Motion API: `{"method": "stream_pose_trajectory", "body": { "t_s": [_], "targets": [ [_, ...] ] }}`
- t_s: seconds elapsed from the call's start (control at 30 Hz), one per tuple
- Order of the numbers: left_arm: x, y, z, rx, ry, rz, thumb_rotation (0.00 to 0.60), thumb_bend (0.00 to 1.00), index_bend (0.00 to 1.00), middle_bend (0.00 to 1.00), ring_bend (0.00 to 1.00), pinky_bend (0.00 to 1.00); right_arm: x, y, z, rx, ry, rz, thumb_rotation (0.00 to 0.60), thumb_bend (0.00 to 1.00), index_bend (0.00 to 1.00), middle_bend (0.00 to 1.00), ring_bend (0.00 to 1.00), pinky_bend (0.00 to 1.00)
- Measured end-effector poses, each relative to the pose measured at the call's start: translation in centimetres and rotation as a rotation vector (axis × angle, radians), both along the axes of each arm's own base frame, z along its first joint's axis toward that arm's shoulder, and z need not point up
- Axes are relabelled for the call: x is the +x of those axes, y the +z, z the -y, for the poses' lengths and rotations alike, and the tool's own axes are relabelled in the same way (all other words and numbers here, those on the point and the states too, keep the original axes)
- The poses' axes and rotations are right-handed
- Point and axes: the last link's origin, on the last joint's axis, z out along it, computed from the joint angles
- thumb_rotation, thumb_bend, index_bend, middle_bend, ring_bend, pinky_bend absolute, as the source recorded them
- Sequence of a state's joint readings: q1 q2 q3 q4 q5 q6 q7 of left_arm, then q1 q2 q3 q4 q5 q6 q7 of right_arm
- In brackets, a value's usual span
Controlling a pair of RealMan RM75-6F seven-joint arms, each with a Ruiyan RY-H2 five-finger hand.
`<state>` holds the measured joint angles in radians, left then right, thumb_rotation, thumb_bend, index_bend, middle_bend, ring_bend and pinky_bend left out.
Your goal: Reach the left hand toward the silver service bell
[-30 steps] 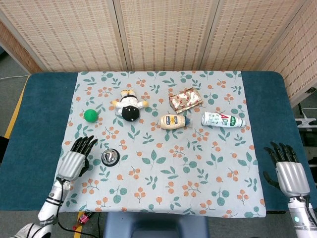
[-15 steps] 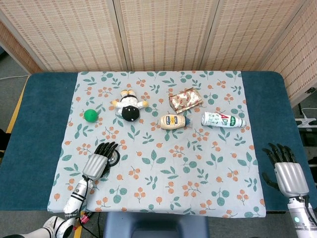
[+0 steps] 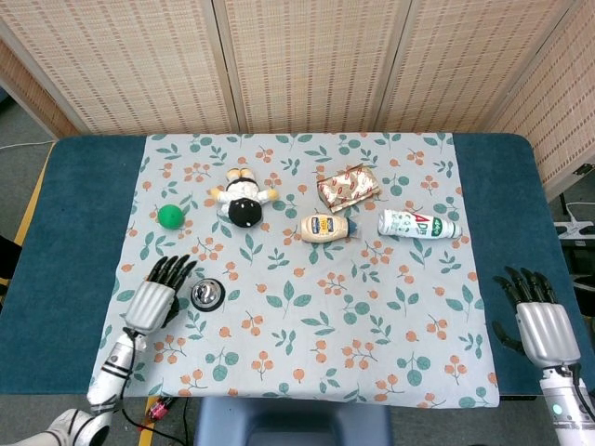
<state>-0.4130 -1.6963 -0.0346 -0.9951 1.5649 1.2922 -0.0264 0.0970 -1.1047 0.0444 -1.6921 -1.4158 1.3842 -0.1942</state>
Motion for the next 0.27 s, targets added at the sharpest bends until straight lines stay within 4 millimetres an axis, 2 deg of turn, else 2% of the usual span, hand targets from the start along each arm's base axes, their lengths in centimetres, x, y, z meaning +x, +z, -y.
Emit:
{"method": "stream_pose_trajectory", "body": {
  "t_s": [0.1, 0.13, 0.27],
  "targets": [
    [-1.6, 4.3, 1.6, 0.034, 0.017, -0.040, 0.600, 1.00, 0.00, 0.00, 0.00, 0.10, 0.1, -0.1, -0.1, -0.004, 0.003, -0.002, 0.600, 0.27, 0.16, 0.06, 0.00, 0.05],
    [-2.4, 6.1, 2.6, 0.047, 0.038, -0.057, 0.600, 1.00, 0.00, 0.00, 0.00, 0.10, 0.1, -0.1, -0.1, -0.006, 0.004, -0.003, 0.600, 0.27, 0.16, 0.06, 0.00, 0.05],
    [-4.6, 11.1, 6.1, 0.096, 0.163, -0.100, 0.600, 1.00, 0.00, 0.00, 0.00, 0.11, 0.0, -0.5, 0.0, -0.003, 0.001, -0.009, 0.600, 0.27, 0.16, 0.06, 0.00, 0.05]
  ]
}}
